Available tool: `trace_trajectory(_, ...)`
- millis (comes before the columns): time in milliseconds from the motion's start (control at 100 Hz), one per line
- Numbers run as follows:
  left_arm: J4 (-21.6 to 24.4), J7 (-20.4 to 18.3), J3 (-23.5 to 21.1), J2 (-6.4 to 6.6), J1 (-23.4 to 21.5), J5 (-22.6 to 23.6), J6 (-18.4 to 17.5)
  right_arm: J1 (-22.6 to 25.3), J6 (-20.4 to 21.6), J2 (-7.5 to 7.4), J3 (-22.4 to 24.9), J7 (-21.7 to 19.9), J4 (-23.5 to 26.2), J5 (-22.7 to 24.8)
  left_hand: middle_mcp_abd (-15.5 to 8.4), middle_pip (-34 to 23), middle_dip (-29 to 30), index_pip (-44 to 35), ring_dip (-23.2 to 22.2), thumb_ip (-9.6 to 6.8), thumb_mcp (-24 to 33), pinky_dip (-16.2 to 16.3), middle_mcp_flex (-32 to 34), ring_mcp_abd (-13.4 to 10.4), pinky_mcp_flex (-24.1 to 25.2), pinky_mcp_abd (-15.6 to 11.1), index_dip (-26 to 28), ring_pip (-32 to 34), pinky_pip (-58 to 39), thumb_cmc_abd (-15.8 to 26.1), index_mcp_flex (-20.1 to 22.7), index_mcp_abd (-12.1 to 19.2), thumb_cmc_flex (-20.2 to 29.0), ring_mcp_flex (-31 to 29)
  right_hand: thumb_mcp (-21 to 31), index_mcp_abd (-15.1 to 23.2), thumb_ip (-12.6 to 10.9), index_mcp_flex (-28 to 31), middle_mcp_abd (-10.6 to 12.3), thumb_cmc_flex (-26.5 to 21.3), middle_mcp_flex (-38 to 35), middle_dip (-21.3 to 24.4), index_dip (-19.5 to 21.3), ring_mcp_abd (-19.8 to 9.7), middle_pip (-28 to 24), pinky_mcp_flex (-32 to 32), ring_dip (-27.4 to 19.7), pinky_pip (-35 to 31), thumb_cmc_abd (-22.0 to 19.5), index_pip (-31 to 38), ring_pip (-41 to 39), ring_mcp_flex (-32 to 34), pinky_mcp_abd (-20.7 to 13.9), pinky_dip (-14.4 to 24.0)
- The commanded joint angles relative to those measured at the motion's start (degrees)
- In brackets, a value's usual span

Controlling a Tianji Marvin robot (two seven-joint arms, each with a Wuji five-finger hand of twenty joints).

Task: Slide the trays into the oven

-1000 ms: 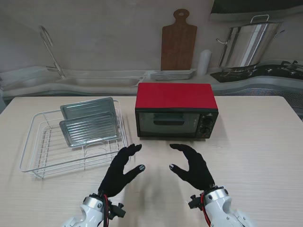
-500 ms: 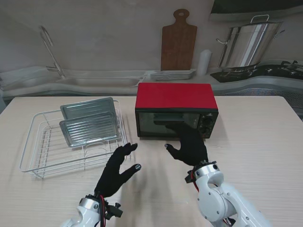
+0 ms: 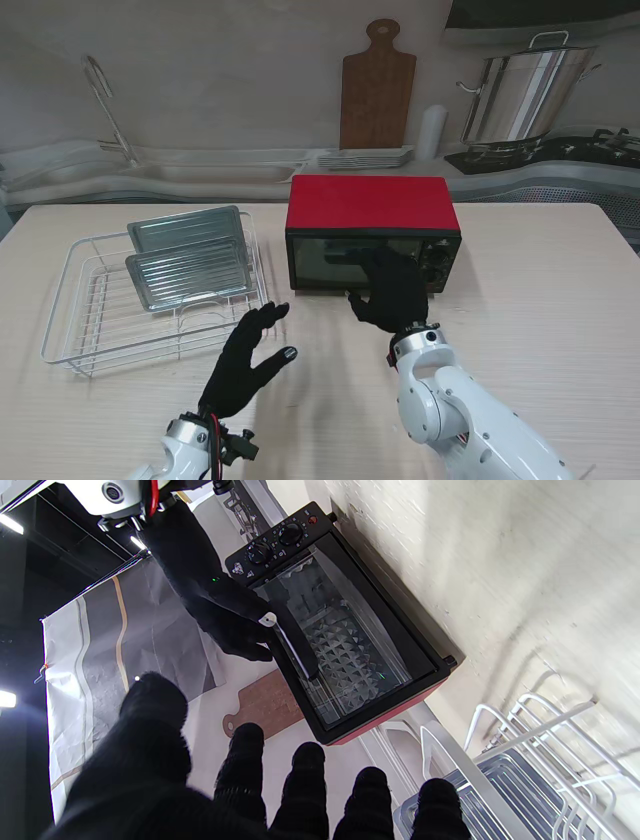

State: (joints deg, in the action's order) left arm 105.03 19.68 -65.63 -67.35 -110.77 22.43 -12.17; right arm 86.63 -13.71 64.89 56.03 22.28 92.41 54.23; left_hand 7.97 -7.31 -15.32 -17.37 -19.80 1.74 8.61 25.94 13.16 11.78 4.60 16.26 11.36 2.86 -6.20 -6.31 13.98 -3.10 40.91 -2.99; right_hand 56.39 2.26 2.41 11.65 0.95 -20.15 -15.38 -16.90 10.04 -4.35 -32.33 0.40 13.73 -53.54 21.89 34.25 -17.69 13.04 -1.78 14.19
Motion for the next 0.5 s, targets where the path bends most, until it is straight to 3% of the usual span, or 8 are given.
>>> trace_trajectory(0,0.7,-0.8,0.0,-0.32,-0.6,-0.1,0.1,-0.3,-0.1,0.39,-0.5,-0.5,-0.6,0.3,-0.3,0.5,-0.7,0.8,-0.9,-1.25,1.3,1.5,1.0,-0.3,0.7,-0.7,0.6,0.1,0.8,-0.3,1.2,0.1,0.7,0.6,-0.6,-0.7,-2.3,-2.2,-0.4,1.1,2.1,0.6,-1.3,-1.8,1.2,-1.3,-0.9,1.7,-1.2,-1.2,1.4,-1.4,-1.7,-0.6)
trace_trajectory(320,0.8,-0.8,-0.1,-0.3,-0.7,0.1,0.1,-1.3,-2.0,0.45,-2.1,-1.0,-2.2,0.3,-0.3,0.5,-0.7,0.8,-0.9,-1.26,1.3,1.5,1.0,-0.3,0.7,-0.6,0.6,0.1,0.8,-0.3,1.3,0.1,0.7,0.6,-1.4,-6.7,-2.6,-0.3,-3.3,1.3,2.0,3.4,-5.5,-0.6,7.7,-2.1,-4.4,5.0,-1.9,-6.5,7.6,-2.0,-2.8,-2.9)
trace_trajectory(490,1.0,-0.9,-0.2,-0.28,-0.8,0.1,0.2,-1.4,-2.2,0.5,-2.4,-1.9,-2.5,-0.7,-0.3,0.5,-0.7,0.8,-0.9,-1.27,1.3,1.5,1.0,-0.4,0.7,-0.7,0.6,0.0,0.8,-0.2,1.2,0.1,0.7,0.7,-2.1,-7.6,-2.6,1.2,-4.1,1.2,1.1,3.8,-6.9,0.1,9.0,-1.8,-5.1,5.0,-2.5,-9.4,8.8,-1.0,-2.6,-3.0)
